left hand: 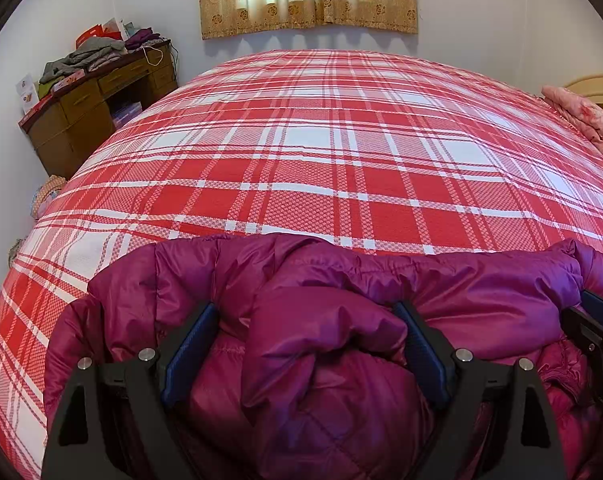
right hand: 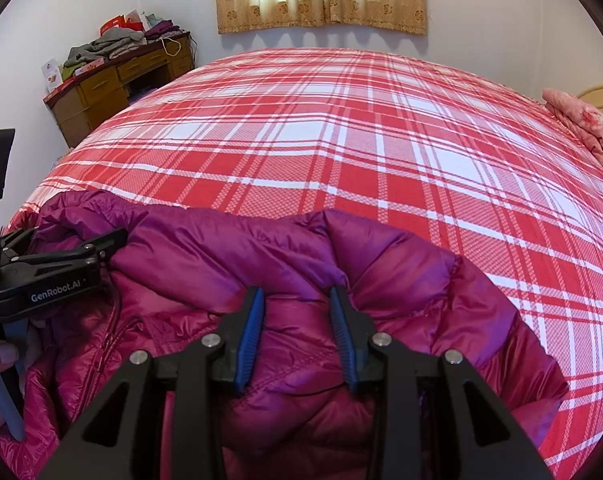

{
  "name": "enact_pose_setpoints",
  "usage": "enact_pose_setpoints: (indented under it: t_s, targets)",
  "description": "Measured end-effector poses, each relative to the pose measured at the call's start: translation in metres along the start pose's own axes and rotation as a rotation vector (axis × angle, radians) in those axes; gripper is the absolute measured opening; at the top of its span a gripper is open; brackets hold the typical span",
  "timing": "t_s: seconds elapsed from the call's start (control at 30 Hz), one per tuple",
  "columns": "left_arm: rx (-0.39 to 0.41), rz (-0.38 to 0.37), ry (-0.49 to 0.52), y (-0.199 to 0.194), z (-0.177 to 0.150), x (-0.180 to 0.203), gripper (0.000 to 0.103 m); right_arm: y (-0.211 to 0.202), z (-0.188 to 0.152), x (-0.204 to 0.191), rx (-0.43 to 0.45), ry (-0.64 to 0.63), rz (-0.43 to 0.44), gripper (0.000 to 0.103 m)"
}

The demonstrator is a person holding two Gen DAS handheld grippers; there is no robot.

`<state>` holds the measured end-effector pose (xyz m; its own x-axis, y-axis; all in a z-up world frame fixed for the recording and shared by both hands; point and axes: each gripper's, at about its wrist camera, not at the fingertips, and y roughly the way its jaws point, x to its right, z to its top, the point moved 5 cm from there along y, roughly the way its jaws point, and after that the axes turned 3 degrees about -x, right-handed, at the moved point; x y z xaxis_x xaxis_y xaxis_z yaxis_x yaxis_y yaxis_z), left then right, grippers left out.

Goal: Fold large clothes
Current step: 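Carry the held hem with both tools over the jacket toward the collar, then open both tools and release the hem onto the jacket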

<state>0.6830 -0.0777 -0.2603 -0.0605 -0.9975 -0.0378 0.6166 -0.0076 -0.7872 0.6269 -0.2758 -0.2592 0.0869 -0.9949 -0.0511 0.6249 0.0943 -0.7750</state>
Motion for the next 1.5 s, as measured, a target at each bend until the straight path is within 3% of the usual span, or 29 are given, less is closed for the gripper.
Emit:
enact_pose_setpoints:
  t_s: [1.2,1.23,1.3,1.33,1.37,1.43,1.5]
  targets:
    - [-0.013,0.014,0.007,0.002,0.002,0.001,0.092,0.003,0.001,-0.003,-0.016,-0.029,-0.032,0.039]
    - [-0.027,0.001,-0.004,-0.001,0.005,-0.004,0.092,0.002,0.002,-0.002,-0.018,-0.034,-0.031,0.041]
    - [-0.012,0.006,-0.037,-0.019,0.009,-0.014,0.092,-0.011,0.002,0.002,-0.004,-0.028,-0.030,0.057]
    - [0.005,-0.019,-0.055,-0.035,0.011,-0.019,0.092,-0.022,0.000,0.005,0.015,-0.009,-0.045,0.070]
    - [0.013,-0.037,-0.060,-0.049,0.009,-0.022,0.092,-0.038,-0.004,0.012,0.039,0.022,-0.029,0.075]
    - [0.041,-0.047,-0.057,-0.082,0.001,-0.032,0.092,-0.066,-0.018,0.021,0.036,0.038,0.045,0.075]
    - [0.090,-0.058,-0.044,-0.121,-0.016,-0.042,0.092,-0.093,-0.037,0.030,0.030,0.031,0.053,0.075]
